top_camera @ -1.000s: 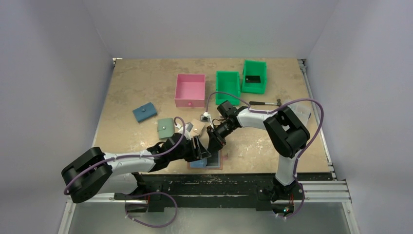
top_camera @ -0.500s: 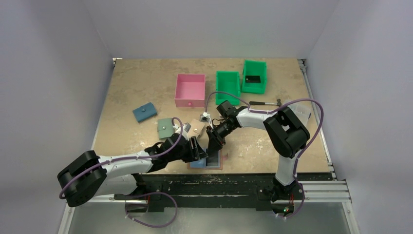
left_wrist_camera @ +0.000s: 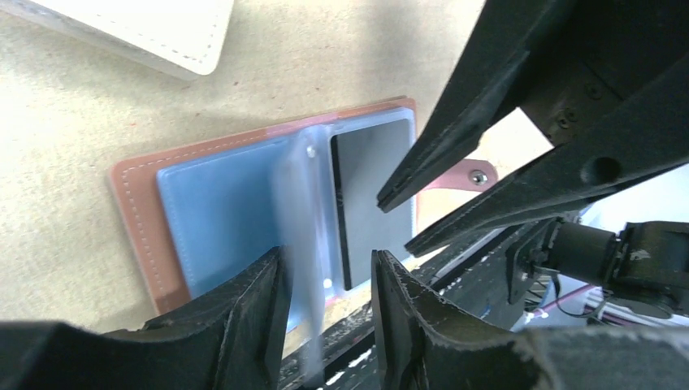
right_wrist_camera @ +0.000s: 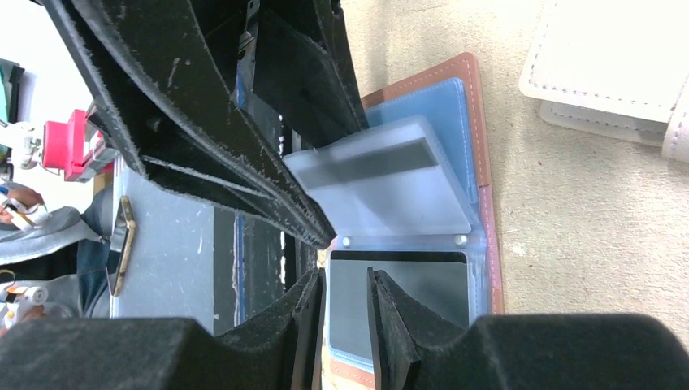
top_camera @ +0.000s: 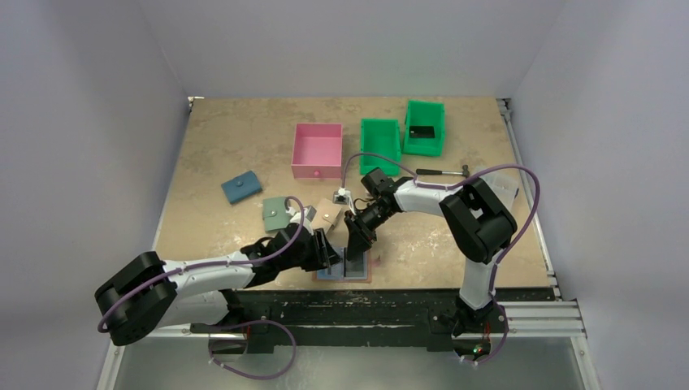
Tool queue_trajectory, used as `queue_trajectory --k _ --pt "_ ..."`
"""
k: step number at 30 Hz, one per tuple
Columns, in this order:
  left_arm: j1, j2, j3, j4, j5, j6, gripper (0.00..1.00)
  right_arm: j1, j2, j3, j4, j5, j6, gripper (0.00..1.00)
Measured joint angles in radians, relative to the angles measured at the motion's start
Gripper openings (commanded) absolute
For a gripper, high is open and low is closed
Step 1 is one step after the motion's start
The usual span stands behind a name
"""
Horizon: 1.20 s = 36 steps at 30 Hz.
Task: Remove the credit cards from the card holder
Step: Remove the credit card from the card holder.
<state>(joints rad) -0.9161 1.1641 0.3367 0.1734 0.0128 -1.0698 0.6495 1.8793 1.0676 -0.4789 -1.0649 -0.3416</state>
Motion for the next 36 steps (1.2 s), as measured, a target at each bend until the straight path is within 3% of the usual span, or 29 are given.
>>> queue_trajectory --k 9,16,19,36 --pt "0.000 -0.003 0.000 -0.035 -0.024 0.016 0.32 0.000 -0.002 0.007 -0.026 0.029 -0.035 0.33" --pt "0.001 -0.008 0.000 -0.036 -0.034 0.019 0.13 0.000 -0.037 0.015 -0.062 0.061 -0.090 0.33" --pt "0.004 -0.011 -0.003 -0.033 -0.041 0.018 0.00 0.000 -0.080 0.016 -0.084 0.071 -0.121 0.32" --pt "0.006 -0.117 -0.090 0.051 -0.043 0.042 0.00 -0.061 -0.202 0.080 -0.359 0.078 -0.492 0.35"
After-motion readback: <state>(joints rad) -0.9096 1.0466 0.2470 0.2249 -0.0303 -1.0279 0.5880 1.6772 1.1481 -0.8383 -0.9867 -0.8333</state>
